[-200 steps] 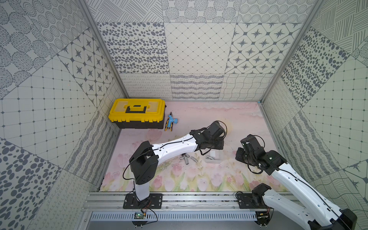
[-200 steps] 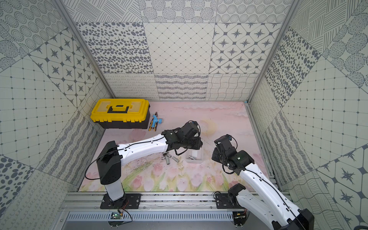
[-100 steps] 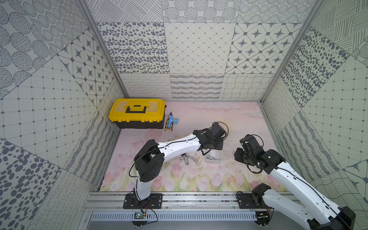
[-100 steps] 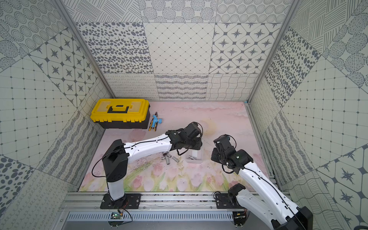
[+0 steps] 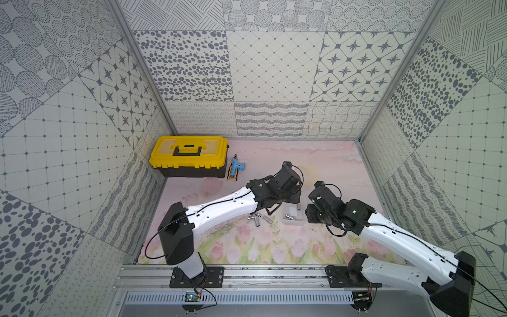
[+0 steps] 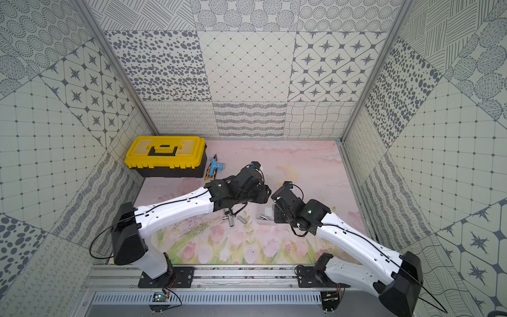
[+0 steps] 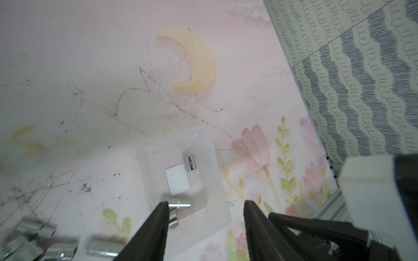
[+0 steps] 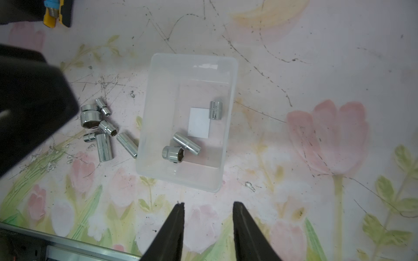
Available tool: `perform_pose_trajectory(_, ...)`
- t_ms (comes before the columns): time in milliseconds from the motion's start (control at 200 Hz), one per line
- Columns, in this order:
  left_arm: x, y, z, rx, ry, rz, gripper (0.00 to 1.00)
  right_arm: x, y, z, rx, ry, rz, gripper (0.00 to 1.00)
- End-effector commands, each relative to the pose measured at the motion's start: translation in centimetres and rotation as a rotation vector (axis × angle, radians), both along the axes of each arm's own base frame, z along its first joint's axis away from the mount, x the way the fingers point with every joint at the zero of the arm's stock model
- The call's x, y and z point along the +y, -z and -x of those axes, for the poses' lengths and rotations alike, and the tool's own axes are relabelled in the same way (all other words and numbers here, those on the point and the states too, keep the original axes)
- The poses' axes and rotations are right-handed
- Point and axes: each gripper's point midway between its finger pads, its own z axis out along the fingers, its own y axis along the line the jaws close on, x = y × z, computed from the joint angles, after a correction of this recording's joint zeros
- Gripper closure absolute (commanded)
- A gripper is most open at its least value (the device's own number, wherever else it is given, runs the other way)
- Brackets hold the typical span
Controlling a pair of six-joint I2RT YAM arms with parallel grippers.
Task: Put the socket on the desktop into the storage box
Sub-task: Place the socket head in the storage box, then pick up the socket head at the center of the board.
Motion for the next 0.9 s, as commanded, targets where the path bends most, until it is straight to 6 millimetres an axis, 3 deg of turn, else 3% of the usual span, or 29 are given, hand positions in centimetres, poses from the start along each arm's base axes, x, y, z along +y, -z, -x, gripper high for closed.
perform_pose_trajectory(0, 8.1, -0.1, 2.5, -0.031, -0.126, -0.062, 0.42, 2.9, -0.9, -1.3, -0.069, -0.049, 0.007, 0.59)
perform_pose_trajectory(205, 19.1, 5.1, 7.8, 0.113, -0.32, -0.096, 0.42, 9.9, -0.4, -1.0, -0.092, -0.214, 0.02, 0.57)
perform_pose_trajectory(275, 21.8, 6.4, 9.1, 0.14, -0.382, -0.086, 0.42, 12.0, 0.0, -0.9, -0.089, -0.252, 0.037, 0.58)
perform_pose_trajectory(365, 23.9, 7.4, 10.0, 0.148, -0.429, -0.076, 0.42, 14.1, 0.9, -1.0, -0.077, -0.286, 0.058, 0.6)
perform_pose_trajectory(555, 24.0, 8.1, 9.7, 0.188, -0.431, -0.115, 0.43, 16.4, 3.1, -1.2, -0.04, -0.318, 0.043, 0.59)
perform_pose_trajectory(895, 21.9, 8.8, 8.2, 0.244, -0.416, -0.036, 0.43, 15.2, 7.8, -1.5, 0.065, -0.289, 0.114, 0.52)
